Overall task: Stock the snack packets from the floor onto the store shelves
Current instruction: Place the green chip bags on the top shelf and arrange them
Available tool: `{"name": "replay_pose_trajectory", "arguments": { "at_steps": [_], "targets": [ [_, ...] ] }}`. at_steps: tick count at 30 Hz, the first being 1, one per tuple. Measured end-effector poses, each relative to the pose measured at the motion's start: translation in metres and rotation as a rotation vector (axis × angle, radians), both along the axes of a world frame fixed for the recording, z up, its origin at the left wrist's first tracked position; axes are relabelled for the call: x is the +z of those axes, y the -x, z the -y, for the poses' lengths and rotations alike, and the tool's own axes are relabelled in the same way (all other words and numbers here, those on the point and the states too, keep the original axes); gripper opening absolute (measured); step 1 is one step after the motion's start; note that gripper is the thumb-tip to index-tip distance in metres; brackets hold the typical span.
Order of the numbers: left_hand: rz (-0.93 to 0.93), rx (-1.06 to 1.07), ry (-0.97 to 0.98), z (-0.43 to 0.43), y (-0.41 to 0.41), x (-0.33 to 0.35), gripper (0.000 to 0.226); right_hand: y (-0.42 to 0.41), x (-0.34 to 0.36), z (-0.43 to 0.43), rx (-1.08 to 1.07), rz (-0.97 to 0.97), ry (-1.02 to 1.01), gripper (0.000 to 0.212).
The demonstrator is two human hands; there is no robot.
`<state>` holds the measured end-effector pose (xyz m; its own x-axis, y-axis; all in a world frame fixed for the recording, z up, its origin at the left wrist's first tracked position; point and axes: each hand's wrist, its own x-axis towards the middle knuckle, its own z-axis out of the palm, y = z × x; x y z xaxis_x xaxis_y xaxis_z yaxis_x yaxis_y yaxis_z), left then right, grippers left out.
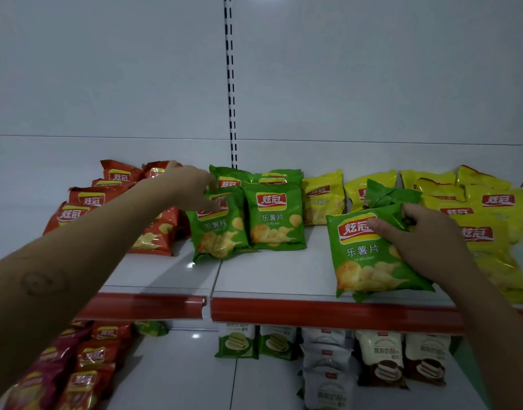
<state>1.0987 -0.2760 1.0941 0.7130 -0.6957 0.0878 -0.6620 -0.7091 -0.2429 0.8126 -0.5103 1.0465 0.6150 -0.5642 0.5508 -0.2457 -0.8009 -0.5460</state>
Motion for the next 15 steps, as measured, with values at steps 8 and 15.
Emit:
{"name": "replay_pose_trajectory", "arguments": {
  "at_steps": [8, 15],
  "targets": [
    [0.053, -0.043, -0.084, -0.006, -0.003, -0.014, 0.054, -0.007, 0.000, 0.001, -0.007, -0.016, 0.027, 0.040],
    [0.233, -0.121, 0.026, -0.009, -0.010, -0.012, 0.047, -0.005, -0.004, 0.000, -0.061, -0.020, 0.015, 0.044]
  ]
}}
